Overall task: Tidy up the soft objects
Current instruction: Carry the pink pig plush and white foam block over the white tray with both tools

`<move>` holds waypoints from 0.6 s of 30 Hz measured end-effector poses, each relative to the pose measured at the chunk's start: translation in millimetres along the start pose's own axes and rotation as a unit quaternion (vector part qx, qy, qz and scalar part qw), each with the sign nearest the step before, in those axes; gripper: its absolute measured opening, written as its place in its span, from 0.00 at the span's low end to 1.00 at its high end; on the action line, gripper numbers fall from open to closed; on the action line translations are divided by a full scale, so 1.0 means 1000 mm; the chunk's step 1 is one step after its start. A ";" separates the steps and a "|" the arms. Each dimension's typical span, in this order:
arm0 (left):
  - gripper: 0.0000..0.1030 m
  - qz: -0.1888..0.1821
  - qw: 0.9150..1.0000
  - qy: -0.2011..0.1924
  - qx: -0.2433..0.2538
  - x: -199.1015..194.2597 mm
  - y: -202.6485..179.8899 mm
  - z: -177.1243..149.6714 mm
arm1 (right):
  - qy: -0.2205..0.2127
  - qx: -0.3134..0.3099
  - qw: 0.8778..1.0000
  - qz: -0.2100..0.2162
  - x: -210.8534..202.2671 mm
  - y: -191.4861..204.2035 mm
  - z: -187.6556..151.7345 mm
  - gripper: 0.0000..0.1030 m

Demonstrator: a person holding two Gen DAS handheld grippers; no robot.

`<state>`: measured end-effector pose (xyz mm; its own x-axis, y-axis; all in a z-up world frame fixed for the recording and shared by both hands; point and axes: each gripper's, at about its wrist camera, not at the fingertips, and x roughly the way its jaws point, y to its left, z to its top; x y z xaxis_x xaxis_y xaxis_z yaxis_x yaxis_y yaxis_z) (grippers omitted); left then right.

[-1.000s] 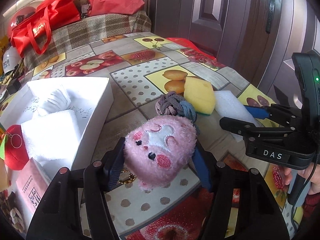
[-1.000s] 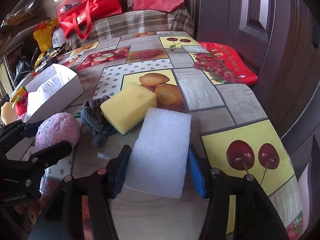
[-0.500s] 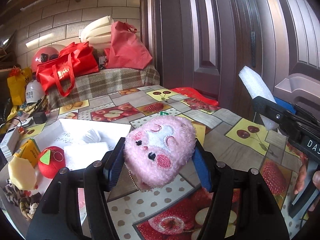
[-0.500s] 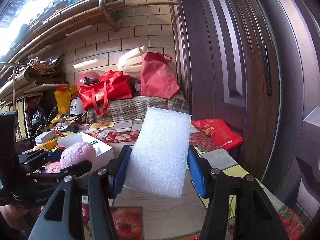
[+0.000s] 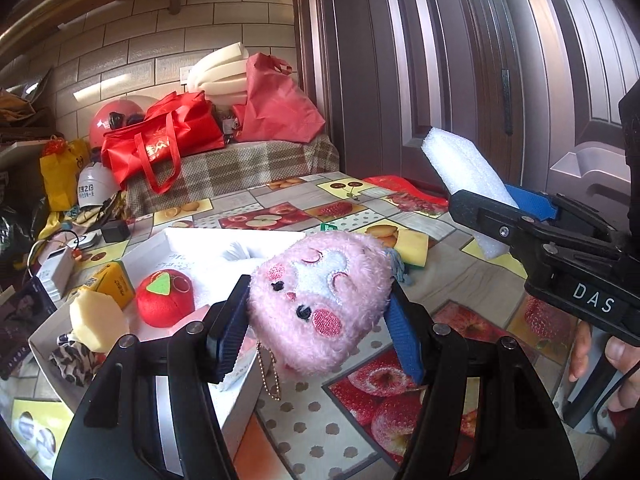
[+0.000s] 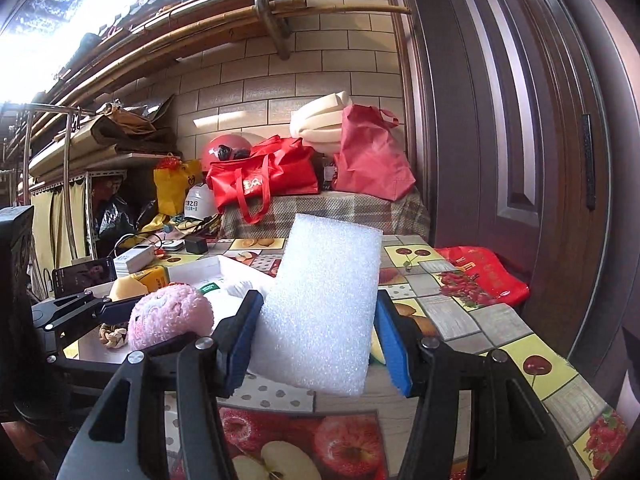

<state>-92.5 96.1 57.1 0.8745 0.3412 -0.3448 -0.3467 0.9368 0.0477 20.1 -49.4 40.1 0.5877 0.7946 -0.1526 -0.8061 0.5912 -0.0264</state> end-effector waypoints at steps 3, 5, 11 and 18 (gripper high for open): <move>0.62 0.010 1.000 0.004 -0.016 -0.007 0.017 -0.005 | 0.005 -0.007 1.000 0.012 0.003 0.010 -0.001 0.54; 0.62 0.021 1.000 0.007 -0.017 -0.012 0.028 -0.008 | 0.008 -0.011 1.000 0.019 0.003 0.016 -0.003 0.54; 0.62 0.065 0.997 0.001 -0.031 -0.025 0.070 -0.016 | 0.042 -0.014 0.998 0.042 0.022 0.035 -0.006 0.54; 0.62 0.104 0.992 0.002 -0.073 -0.033 0.112 -0.025 | 0.054 -0.032 0.996 0.057 0.038 0.058 -0.007 0.54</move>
<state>-168.5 188.1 50.2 0.7780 0.5245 -0.3460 -0.5644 0.8253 -0.0180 -5.2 14.2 25.6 0.4841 0.8342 -0.2643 -0.8719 0.4854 -0.0647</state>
